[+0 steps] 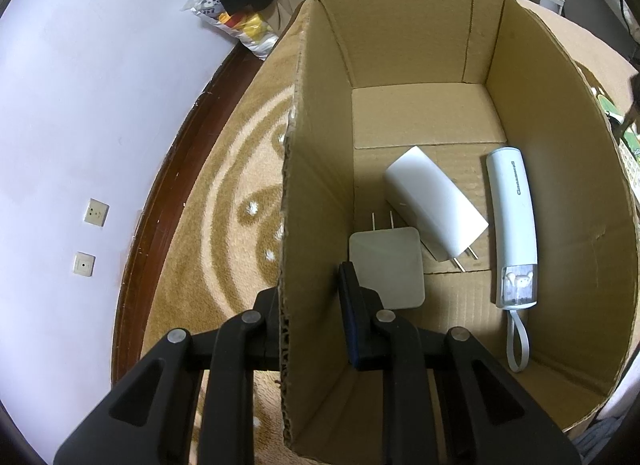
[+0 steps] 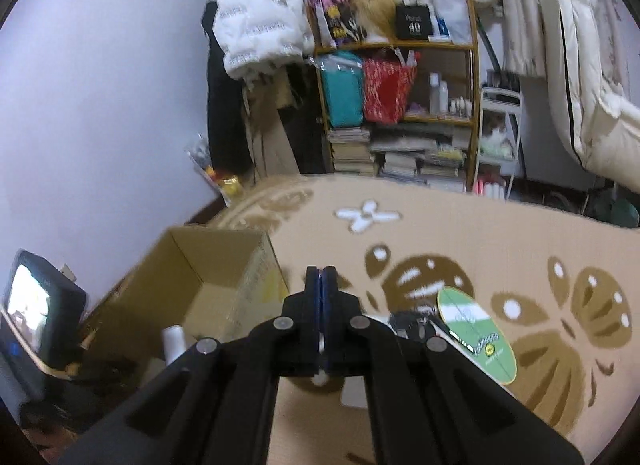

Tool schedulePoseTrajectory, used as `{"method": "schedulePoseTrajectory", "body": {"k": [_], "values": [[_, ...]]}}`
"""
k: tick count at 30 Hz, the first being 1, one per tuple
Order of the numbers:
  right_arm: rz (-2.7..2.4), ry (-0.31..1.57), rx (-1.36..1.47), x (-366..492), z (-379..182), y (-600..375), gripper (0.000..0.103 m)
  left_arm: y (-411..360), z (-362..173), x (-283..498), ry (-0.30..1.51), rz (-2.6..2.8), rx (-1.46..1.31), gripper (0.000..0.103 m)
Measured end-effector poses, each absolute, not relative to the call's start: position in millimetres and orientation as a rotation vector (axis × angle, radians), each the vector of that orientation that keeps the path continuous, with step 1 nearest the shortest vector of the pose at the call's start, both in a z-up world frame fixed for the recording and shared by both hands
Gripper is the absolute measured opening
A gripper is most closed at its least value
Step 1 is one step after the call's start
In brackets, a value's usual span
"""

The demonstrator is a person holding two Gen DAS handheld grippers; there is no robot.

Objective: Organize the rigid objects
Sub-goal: 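Move the right tool back toward the keys and white remote, then carry the keys into the box and open the right tool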

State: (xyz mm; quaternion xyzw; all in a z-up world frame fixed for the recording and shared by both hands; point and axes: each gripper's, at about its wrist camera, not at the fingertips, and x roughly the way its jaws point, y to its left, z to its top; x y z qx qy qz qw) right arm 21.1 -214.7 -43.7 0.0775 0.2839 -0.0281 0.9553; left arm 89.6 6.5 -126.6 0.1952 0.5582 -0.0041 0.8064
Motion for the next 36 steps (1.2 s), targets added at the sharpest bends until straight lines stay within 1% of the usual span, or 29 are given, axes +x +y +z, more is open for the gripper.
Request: {"method": "schedulePoseTrajectory", "body": {"k": [10, 19, 29, 36], "values": [[0.029, 0.487, 0.097, 6.3, -12.2, -185.6, 0.002, 8.0, -127.0, 86.6, 1.180, 0.002, 0.418, 0.021], [0.162, 0.436, 0.047, -1.2, -0.5, -149.8, 0.002, 7.2, -127.3, 84.5, 1.175, 0.009, 0.426, 0.022], [0.224, 0.560, 0.062, 10.9, -38.5, -131.0, 0.002, 8.1, -127.0, 86.3, 1.180, 0.008, 0.416, 0.022], [0.214, 0.614, 0.067, 18.1, -52.0, -135.6, 0.002, 9.3, -127.0, 86.3, 1.178, 0.006, 0.422, 0.022]]}}
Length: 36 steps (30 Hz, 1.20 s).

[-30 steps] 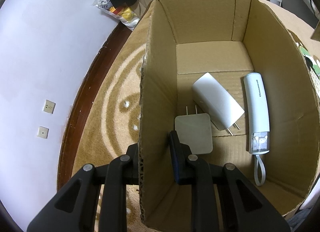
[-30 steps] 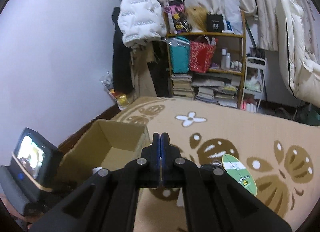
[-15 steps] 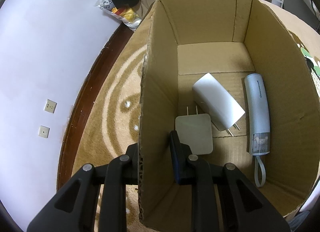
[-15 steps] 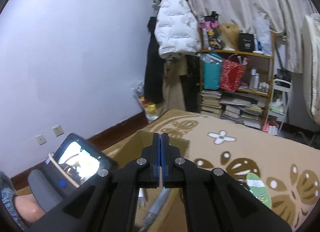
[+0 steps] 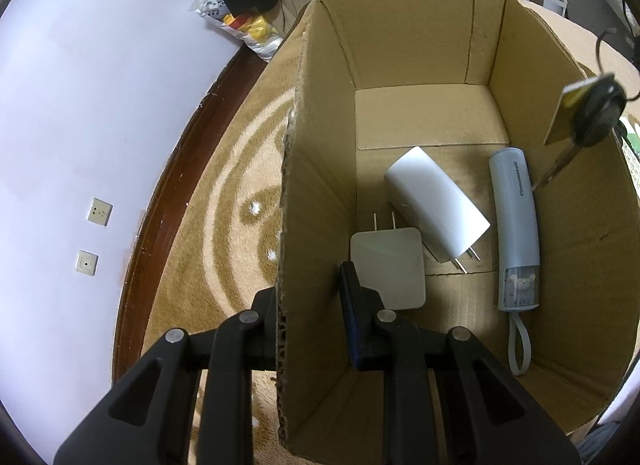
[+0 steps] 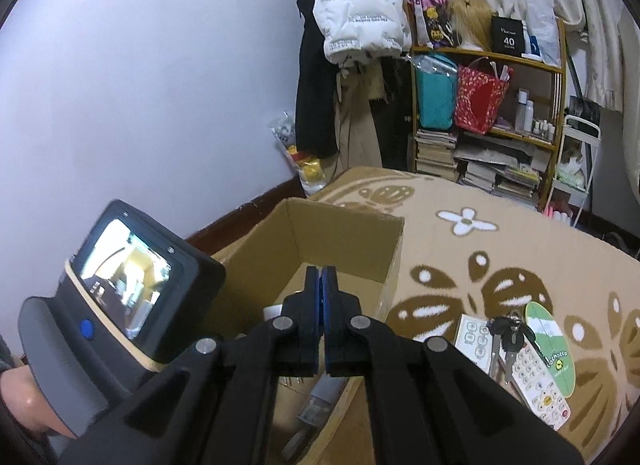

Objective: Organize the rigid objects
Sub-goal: 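Carry the keys into the box and open the right tool, then grasp the second bunch of keys with the right tool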

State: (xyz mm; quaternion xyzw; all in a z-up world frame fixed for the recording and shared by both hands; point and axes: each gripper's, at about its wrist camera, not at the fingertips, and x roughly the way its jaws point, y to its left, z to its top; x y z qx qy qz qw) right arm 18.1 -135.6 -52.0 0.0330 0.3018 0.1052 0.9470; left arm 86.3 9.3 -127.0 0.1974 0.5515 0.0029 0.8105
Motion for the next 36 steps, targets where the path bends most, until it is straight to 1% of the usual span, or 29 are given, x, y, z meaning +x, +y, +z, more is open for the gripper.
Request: {"method": "schedulePoseTrajectory", "body": {"k": [14, 15, 17, 18, 19, 20, 21, 22, 26, 27, 28, 30, 31, 32, 33, 34, 36], "values": [[0.194, 0.626, 0.066, 23.1, -58.3, -138.6, 0.003, 8.2, -127.4, 85.3, 1.176, 0.005, 0.432, 0.022], [0.184, 0.624, 0.070, 24.2, -57.9, -140.5, 0.003, 8.0, -127.6, 84.8, 1.177, 0.005, 0.434, 0.022], [0.156, 0.613, 0.082, 26.8, -56.3, -144.7, 0.009, 6.9, -128.0, 84.1, 1.175, 0.006, 0.438, 0.022], [0.146, 0.606, 0.083, 28.5, -55.2, -146.4, 0.017, 6.3, -128.1, 83.5, 1.174, 0.006, 0.441, 0.022], [0.138, 0.601, 0.079, 29.5, -54.6, -148.0, 0.031, 5.9, -128.3, 83.8, 1.174, 0.006, 0.441, 0.022], [0.126, 0.595, 0.070, 30.3, -53.6, -150.0, 0.039, 6.0, -128.4, 83.5, 1.174, 0.006, 0.441, 0.022], [0.113, 0.584, 0.063, 30.2, -52.5, -152.7, 0.050, 6.1, -128.4, 83.7, 1.175, 0.005, 0.439, 0.022], [0.099, 0.572, 0.060, 30.3, -51.9, -155.3, 0.053, 6.2, -128.1, 83.7, 1.176, 0.005, 0.437, 0.022], [0.032, 0.568, 0.087, 39.1, -49.3, -173.4, 0.055, 4.7, -128.1, 83.9, 1.173, 0.009, 0.445, 0.023], [0.022, 0.570, 0.098, 42.7, -49.1, -179.0, 0.060, 3.8, -128.4, 83.4, 1.170, 0.010, 0.453, 0.023], [0.014, 0.571, 0.106, 45.8, -48.3, -183.5, 0.069, 3.2, -128.5, 83.1, 1.168, 0.010, 0.457, 0.023], [-0.012, 0.568, 0.110, 53.5, -48.9, -195.2, 0.079, 2.9, -128.9, 82.8, 1.168, 0.010, 0.456, 0.023], [-0.026, 0.569, 0.107, 56.8, -49.3, -199.3, 0.082, 2.9, -128.8, 82.8, 1.169, 0.009, 0.455, 0.023], [-0.045, 0.577, 0.106, 61.4, -50.7, -205.6, 0.083, 2.8, -128.7, 82.6, 1.168, 0.009, 0.458, 0.023], [-0.063, 0.592, 0.110, 65.8, -51.8, -210.5, 0.087, 2.3, -128.6, 82.2, 1.166, 0.009, 0.463, 0.023], [-0.087, 0.616, 0.119, 71.3, -53.4, -217.4, 0.094, 1.7, -128.9, 82.0, 1.165, 0.009, 0.468, 0.023], [-0.118, 0.658, 0.163, 81.1, -58.6, -233.5, 0.098, 1.9, -128.7, 82.4, 1.166, 0.009, 0.465, 0.023]]}}
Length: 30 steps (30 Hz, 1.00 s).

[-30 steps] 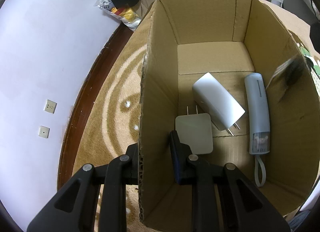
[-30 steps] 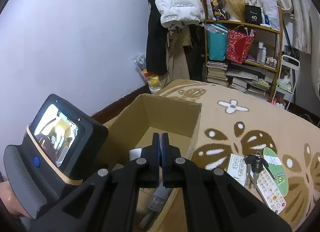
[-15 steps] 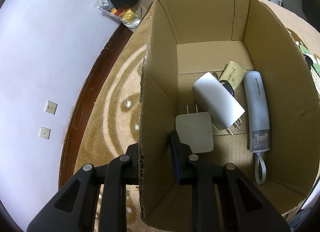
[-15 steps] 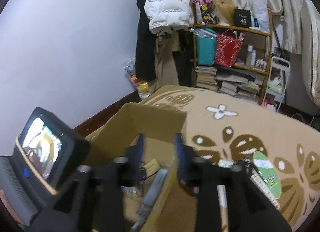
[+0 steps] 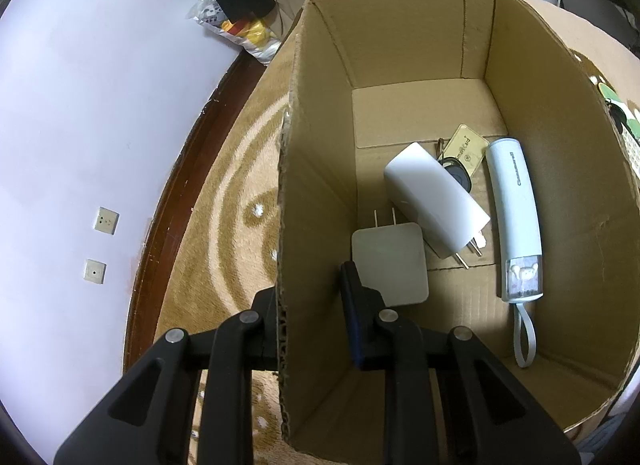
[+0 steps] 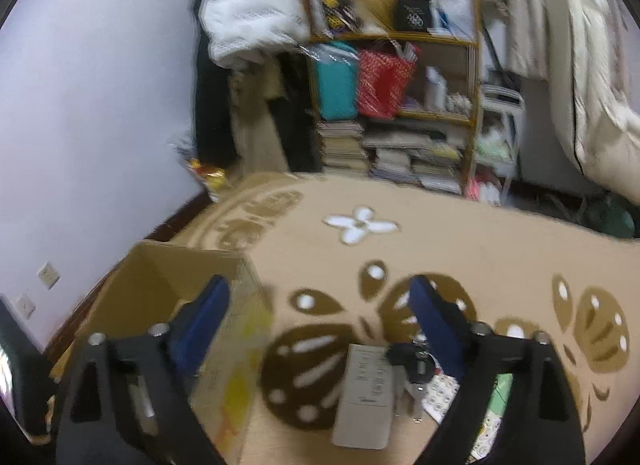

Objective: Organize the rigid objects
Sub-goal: 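Grasp the second bunch of keys with the right tool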

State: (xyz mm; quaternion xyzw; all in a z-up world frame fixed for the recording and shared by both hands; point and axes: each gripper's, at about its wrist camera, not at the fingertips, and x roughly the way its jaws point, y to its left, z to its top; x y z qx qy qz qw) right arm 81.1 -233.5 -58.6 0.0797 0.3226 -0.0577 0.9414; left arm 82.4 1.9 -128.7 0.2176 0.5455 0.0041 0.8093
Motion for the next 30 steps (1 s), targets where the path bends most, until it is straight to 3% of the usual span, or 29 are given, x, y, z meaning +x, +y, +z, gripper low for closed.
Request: {"method": "schedulePoseTrajectory", "body": {"k": [18, 23, 25, 27, 30], "values": [[-0.201, 0.841, 0.254, 107.2, -131.1, -308.8, 0.097, 6.0, -128.2, 88.5, 1.181, -0.006, 0.460, 0.022], [-0.197, 0.898, 0.257, 107.3, -150.9, -315.4, 0.087, 4.0, -129.3, 88.3, 1.183, -0.006, 0.463, 0.022], [-0.179, 0.923, 0.254, 108.5, -157.2, -314.4, 0.074, 3.7, -129.6, 87.9, 1.183, -0.006, 0.463, 0.022], [-0.162, 0.955, 0.271, 109.8, -165.0, -314.3, 0.068, 3.2, -130.0, 87.6, 1.181, -0.005, 0.465, 0.022], [-0.147, 0.969, 0.291, 108.6, -172.6, -312.9, 0.067, 1.8, -131.2, 86.5, 1.181, -0.004, 0.469, 0.022]]}}
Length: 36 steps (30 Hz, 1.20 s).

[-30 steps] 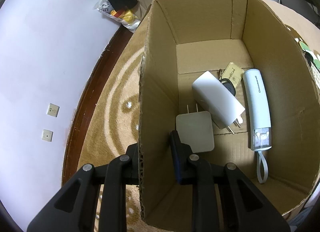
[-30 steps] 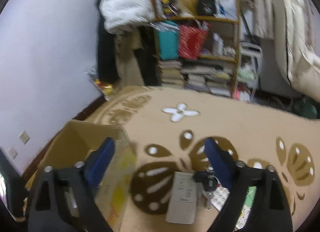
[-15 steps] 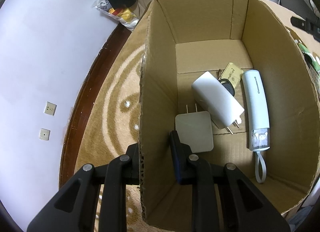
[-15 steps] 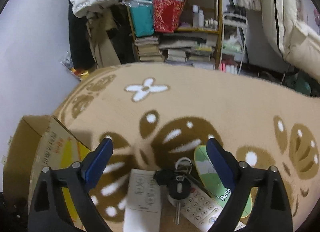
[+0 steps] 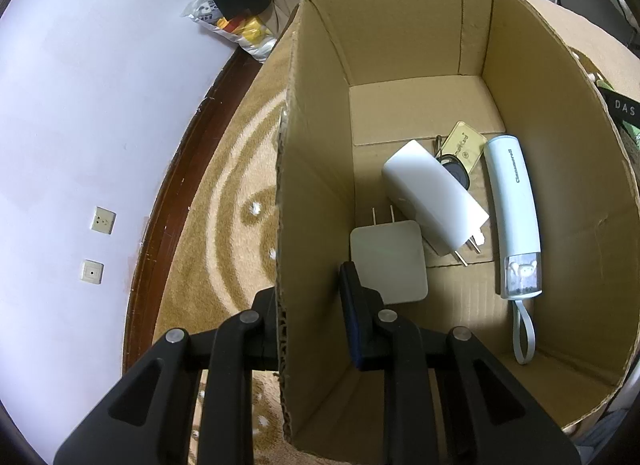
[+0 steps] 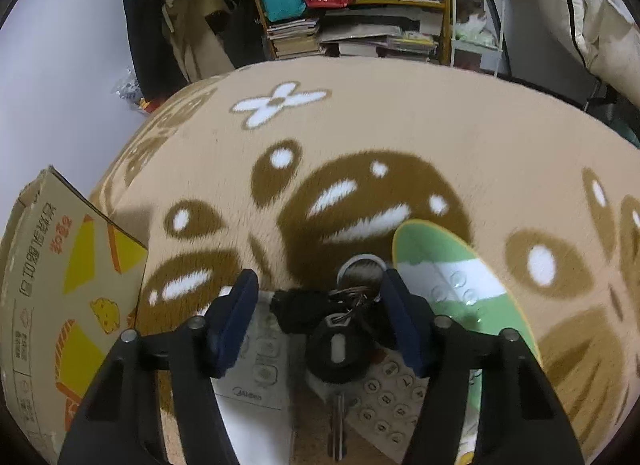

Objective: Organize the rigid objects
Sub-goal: 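Grasp the second bunch of keys with the right tool, then carry the keys into the box and release them beside the charger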

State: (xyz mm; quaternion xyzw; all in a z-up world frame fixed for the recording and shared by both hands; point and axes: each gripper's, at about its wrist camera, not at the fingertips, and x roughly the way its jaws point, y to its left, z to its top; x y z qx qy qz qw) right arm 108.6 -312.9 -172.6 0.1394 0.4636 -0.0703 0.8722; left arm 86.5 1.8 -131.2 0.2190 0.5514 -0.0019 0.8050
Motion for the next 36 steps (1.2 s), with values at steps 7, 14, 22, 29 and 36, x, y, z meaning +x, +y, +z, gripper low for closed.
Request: {"method": "schedulePoseTrajectory", "body": {"k": [7, 14, 22, 29, 36], "values": [[-0.106, 0.968, 0.379, 104.7, -175.6, -316.5, 0.051, 2.2, -131.6, 86.5, 1.184, -0.005, 0.468, 0.022], [-0.125, 0.915, 0.338, 97.8, -160.0, -302.4, 0.039, 5.4, -130.2, 86.7, 1.183, -0.008, 0.451, 0.022], [-0.138, 0.854, 0.349, 88.9, -142.0, -294.9, 0.034, 8.6, -127.7, 87.1, 1.184, -0.012, 0.436, 0.022], [-0.146, 0.810, 0.380, 74.3, -128.7, -290.1, 0.031, 5.8, -123.0, 86.5, 1.168, -0.009, 0.444, 0.022], [-0.145, 0.750, 0.401, 61.9, -107.7, -287.4, 0.028, 6.7, -120.3, 87.2, 1.171, -0.011, 0.436, 0.022]]}}
